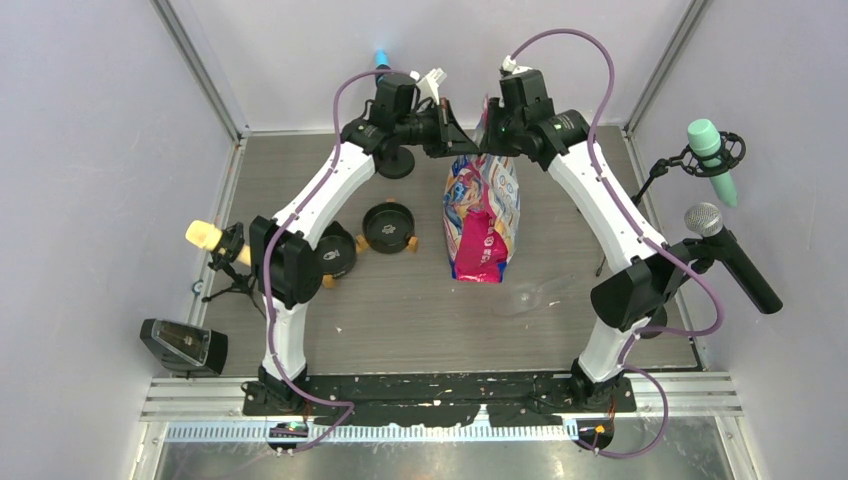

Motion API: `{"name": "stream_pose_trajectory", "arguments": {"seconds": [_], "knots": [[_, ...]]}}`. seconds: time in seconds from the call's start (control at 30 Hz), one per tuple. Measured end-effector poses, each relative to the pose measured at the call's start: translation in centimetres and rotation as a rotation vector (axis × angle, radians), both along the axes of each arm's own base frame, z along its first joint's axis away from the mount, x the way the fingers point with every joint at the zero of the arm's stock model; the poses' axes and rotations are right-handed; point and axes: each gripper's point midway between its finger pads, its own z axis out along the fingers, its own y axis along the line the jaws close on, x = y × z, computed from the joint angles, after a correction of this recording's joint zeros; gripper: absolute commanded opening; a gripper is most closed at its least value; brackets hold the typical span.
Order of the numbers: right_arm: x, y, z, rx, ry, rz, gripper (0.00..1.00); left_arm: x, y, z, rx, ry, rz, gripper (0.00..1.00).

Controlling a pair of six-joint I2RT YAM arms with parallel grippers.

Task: Serve the pet food
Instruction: Open the pet food bag at the center of the board.

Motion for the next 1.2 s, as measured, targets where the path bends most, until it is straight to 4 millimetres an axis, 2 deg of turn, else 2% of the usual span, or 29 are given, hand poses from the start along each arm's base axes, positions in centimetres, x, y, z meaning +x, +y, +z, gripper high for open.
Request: {"name": "stream_pose_trajectory", "arguments": {"seconds": [0.03,0.07,0.2,0.3,0.37,0.43,0.47,0.53,0.77,1.2], "knots": [[0.0,-0.1,-0.2,-0.018,0.006,0.002,0.16,0.0,0.0,0.0,0.002,-0.005,-0.002,0.00],[-0.1,-0.1,-0.3,-0.031,0.011,0.004,0.15,0.0,0.0,-0.1,0.004,-0.009,-0.003,0.00],[-0.4,-0.5,-0.9,-0.074,0.037,0.003,0.29,0.1,0.1,-0.2,0.015,-0.018,-0.001,0.00],[-0.5,-0.6,-1.0,-0.088,0.041,0.010,0.33,0.1,0.1,-0.3,0.020,-0.027,-0.003,0.00],[-0.5,-0.6,-1.1,-0.089,0.042,0.014,0.30,0.1,0.1,-0.3,0.020,-0.028,-0.004,0.00],[-0.5,-0.4,-1.2,-0.084,0.046,0.022,0.20,0.1,0.1,-0.3,0.020,-0.029,-0.004,0.00],[-0.5,-0.4,-1.3,-0.084,0.048,0.024,0.12,0.1,0.1,-0.3,0.020,-0.029,-0.004,0.00],[-0.5,-0.3,-1.4,-0.083,0.051,0.026,0.06,0.1,0.1,-0.3,0.022,-0.031,-0.004,0.00],[-0.4,-1.4,-1.2,-0.134,0.040,-0.007,0.05,0.2,0.2,-0.3,0.032,-0.041,0.000,0.00],[-0.7,-6.3,0.2,-0.284,0.022,-0.122,0.05,0.4,1.6,-0.1,0.126,-0.086,0.046,0.00]]}}
